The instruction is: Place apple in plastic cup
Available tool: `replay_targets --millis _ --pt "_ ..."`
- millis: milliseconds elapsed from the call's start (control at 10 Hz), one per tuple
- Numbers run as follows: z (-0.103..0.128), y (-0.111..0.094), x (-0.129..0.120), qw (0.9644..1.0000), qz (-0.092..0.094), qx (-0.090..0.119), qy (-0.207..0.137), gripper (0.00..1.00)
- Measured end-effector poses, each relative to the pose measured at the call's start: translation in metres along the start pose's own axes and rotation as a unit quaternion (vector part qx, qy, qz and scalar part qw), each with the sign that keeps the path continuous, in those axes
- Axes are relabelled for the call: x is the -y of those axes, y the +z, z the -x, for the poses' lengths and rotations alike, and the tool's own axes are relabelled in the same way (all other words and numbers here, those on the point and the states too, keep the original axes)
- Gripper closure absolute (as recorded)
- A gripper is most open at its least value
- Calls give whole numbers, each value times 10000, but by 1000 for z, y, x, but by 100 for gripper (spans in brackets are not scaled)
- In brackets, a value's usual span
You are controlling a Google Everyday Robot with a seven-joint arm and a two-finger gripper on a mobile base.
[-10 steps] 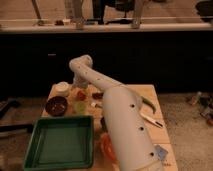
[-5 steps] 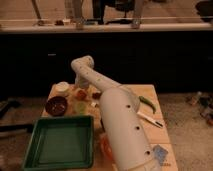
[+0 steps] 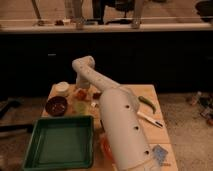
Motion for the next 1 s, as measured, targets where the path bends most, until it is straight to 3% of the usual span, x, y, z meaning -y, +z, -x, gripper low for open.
replay_targets --millis 300,700,900,1000 --pt "2 -1 2 10000 -20 -24 -35 47" --pt "1 -5 0 10000 -43 -42 -14 89" --pt "0 -11 -1 10000 -61 -70 -16 100" --pt "0 -15 -1 9999 -74 -87 -29 100"
